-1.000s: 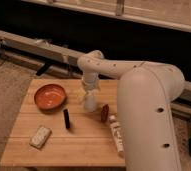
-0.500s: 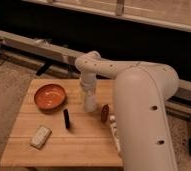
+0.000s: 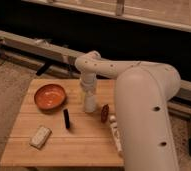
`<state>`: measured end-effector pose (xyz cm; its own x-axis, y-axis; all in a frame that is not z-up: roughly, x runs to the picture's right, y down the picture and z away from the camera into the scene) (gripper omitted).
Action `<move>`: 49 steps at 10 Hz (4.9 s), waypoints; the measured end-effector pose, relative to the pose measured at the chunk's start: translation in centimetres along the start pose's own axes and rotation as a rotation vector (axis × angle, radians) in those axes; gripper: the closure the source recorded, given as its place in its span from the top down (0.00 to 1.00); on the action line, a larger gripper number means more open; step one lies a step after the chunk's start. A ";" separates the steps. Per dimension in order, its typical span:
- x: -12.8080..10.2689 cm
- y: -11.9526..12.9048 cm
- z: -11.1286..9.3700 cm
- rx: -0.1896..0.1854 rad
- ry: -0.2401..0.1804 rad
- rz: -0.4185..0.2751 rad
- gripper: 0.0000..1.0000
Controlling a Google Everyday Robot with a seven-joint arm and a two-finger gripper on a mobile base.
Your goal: Place the ceramic cup over the eraser
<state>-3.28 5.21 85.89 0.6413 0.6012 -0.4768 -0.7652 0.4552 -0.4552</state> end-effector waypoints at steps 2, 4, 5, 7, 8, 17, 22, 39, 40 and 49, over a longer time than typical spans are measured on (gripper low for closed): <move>2.0 0.8 -3.2 0.015 -0.026 -0.017 0.00; 4.3 2.6 -8.1 0.027 -0.060 -0.047 0.00; 5.8 3.5 -10.7 0.036 -0.076 -0.067 0.00; 8.7 6.1 -15.6 0.048 -0.115 -0.112 0.00; 9.8 7.8 -17.4 0.049 -0.135 -0.139 0.00; 8.5 17.3 -18.4 0.045 -0.176 -0.428 0.00; 5.7 17.2 -16.6 0.054 -0.141 -0.473 0.00; 1.8 17.7 -9.0 0.036 -0.109 -0.519 0.44; 1.6 17.6 -8.5 0.043 -0.102 -0.531 0.54; 1.3 16.8 -3.9 0.017 -0.067 -0.547 0.63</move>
<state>-15.10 11.04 74.70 0.9412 0.3139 -0.1253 -0.3226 0.7234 -0.6104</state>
